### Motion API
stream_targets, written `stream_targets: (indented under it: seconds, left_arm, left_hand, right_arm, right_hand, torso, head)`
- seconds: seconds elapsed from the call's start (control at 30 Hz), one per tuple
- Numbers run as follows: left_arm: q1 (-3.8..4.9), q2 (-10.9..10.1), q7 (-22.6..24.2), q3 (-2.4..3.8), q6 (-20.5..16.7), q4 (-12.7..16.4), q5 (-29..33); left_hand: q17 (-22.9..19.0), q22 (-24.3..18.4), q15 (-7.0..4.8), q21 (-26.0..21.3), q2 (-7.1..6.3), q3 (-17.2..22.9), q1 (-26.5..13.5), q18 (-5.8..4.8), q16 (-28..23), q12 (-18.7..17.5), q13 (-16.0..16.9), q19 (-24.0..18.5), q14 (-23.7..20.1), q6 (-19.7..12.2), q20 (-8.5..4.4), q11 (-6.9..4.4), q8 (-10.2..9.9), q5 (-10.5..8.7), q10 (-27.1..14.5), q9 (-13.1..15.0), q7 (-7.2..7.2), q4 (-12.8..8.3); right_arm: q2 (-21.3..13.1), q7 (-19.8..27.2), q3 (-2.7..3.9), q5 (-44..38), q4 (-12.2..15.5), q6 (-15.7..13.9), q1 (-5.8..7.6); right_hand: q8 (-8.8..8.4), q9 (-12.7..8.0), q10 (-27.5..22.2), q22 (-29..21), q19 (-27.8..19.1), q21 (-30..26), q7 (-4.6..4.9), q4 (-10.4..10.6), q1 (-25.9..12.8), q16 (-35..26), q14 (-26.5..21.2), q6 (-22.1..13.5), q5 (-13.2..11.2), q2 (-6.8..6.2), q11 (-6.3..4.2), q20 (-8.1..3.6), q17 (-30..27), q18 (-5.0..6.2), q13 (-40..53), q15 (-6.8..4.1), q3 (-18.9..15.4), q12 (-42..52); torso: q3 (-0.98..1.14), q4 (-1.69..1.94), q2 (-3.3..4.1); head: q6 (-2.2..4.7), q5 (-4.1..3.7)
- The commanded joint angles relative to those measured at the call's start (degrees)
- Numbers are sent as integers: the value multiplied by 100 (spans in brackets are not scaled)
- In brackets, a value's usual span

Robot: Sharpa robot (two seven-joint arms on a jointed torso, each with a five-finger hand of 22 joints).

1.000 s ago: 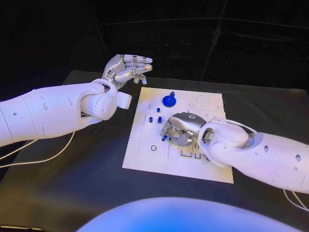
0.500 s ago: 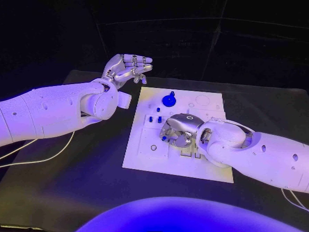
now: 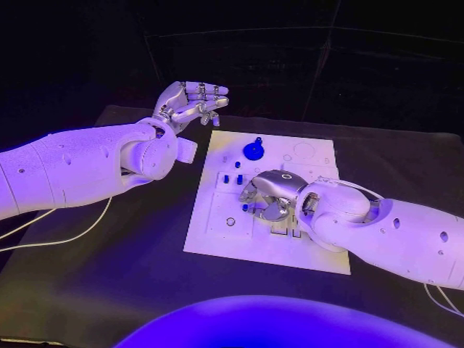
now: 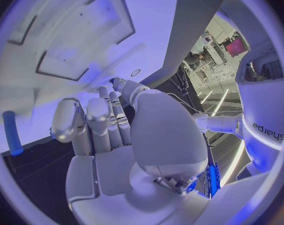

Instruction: Assemble the parts on the task board

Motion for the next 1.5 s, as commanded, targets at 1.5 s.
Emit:
stream_targets:
  seconds: [1.5]
  left_arm:
    - [6,-19,42,2,75,3,12]
  left_hand:
    - [1,6,8,-13,14,-11,17,34,-26,58,-2,-5,-42,-24,-13,-4,35,-7,-19,-3,-17,-18]
  right_arm:
    - [-1252,-467,65,199,273,484,721]
  right_hand:
    - [35,33,-351,-645,-268,-613,-210,31,11,-539,-68,-255,25,171,-170,-102,-781,186,43,-107,-1573,651]
  torso:
    - [-3,-7,2]
  head:
    - [252,-338]
